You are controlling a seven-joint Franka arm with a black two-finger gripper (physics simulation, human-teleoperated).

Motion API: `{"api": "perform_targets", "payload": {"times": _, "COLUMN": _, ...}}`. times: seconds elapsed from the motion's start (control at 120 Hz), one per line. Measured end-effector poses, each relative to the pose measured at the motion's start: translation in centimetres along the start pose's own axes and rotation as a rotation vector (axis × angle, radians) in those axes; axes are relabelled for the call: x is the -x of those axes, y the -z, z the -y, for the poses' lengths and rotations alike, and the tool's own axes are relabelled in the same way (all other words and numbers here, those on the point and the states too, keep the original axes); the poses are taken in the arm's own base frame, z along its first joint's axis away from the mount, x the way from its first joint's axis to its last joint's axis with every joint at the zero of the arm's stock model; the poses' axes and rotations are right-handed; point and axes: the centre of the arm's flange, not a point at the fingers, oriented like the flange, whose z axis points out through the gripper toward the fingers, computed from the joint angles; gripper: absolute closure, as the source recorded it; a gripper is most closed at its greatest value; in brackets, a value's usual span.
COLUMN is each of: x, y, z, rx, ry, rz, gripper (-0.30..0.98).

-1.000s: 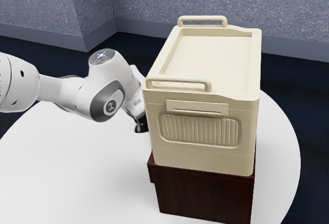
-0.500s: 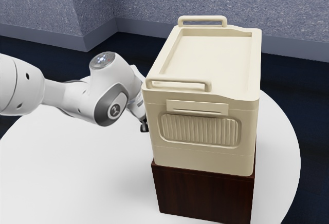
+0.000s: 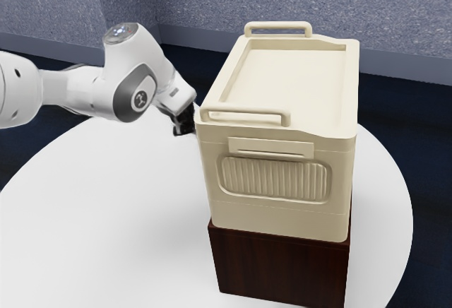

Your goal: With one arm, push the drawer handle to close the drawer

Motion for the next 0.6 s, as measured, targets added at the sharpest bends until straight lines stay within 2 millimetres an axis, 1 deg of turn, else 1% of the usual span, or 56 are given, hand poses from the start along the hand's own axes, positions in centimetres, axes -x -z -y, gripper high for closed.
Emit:
{"api": "perform_targets", "payload": {"times": 0.05, "x": 0.0, "y": 1.2, "z": 1.0, "rx": 0.01, "ry": 0.02, "rz": 0.014, "gripper": 0.73}}
{"api": "perform_targets", "payload": {"times": 0.208, "x": 2.1, "y": 4.7, "z": 4.6, "rx": 0.046, "ry": 0.142, "rz": 0.077, "gripper": 0.38}}
{"api": "perform_targets", "payload": {"times": 0.25, "x": 1.9, "y": 6.5, "z": 5.7, "rx": 0.037, "ry": 0.157, "rz": 0.092, "gripper": 0.31}}
{"api": "perform_targets", "payload": {"times": 0.292, "x": 1.4, "y": 7.8, "z": 6.2, "rx": 0.036, "ry": 0.168, "rz": 0.11, "gripper": 0.26}}
{"api": "perform_targets", "payload": {"times": 0.325, "x": 1.2, "y": 8.6, "z": 6.4, "rx": 0.043, "ry": 0.183, "rz": 0.125, "gripper": 0.22}}
{"api": "perform_targets", "payload": {"times": 0.442, "x": 1.3, "y": 10.0, "z": 6.7, "rx": 0.078, "ry": 0.265, "rz": 0.177, "gripper": 0.13}}
{"api": "perform_targets", "payload": {"times": 0.6, "x": 1.7, "y": 10.2, "z": 6.0, "rx": 0.132, "ry": 0.392, "rz": 0.24, "gripper": 0.06}}
